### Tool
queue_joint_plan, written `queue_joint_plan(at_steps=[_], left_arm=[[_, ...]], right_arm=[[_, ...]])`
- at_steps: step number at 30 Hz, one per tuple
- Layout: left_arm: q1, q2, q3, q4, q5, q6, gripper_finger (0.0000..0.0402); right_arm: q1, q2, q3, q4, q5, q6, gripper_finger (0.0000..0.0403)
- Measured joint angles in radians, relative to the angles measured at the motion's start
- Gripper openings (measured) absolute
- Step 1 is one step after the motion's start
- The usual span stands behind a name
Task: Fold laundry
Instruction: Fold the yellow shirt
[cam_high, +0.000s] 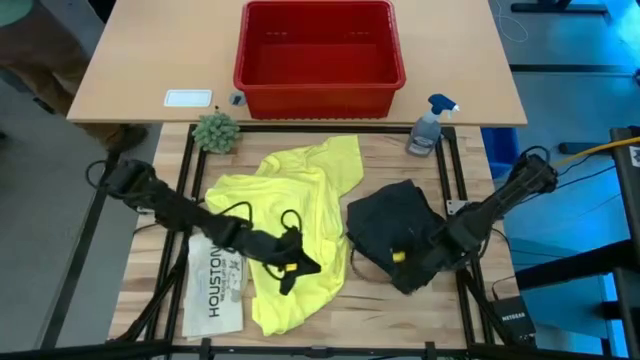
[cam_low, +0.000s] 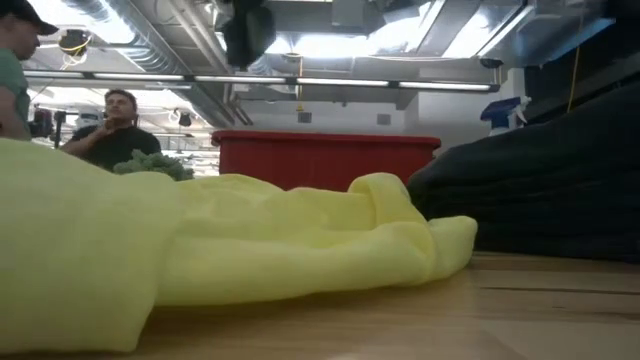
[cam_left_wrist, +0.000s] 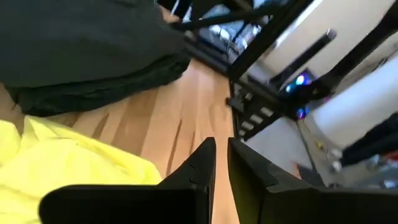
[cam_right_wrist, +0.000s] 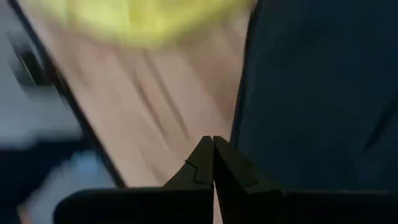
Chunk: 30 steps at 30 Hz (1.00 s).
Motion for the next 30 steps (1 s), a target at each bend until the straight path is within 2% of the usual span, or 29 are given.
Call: queue_joint_plan(at_steps=[5,8,11,17,20,25,30], left_arm=[[-0.016,-0.054,0.062,-0.065,0.072,0.067,0.0033],[-0.049,-0.115,0.082,-0.093,0.065,0.094,0.0033],[-0.088,-0.164,0.086,-0.106,0.012,0.108,0.0033],[-0.163,-0.218,0.086,-0.108,-0.101,0.121,0.0033],[-0.194,-0.221,0.086,-0.112,-0.145,0.119,0.0033],[-0.225,-0.222,0.086,-0.142,-0.216,0.099,0.0033],[-0.225,-0.223,0.086,-0.185,-0.232,0.08,0.0033]], right_arm=[[0.082,0.086,-0.039,-0.017,-0.198,-0.053,0.0],[0.123,0.118,-0.095,-0.02,-0.268,-0.057,0.0],[0.126,0.131,-0.173,0.013,-0.299,-0.053,0.0],[0.043,0.135,-0.344,0.265,-0.284,-0.028,0.0],[-0.029,0.134,-0.375,0.341,-0.217,-0.034,0.0],[-0.184,0.134,-0.382,0.362,-0.112,-0.132,0.0],[-0.374,0.134,-0.395,0.355,-0.056,-0.24,0.0]])
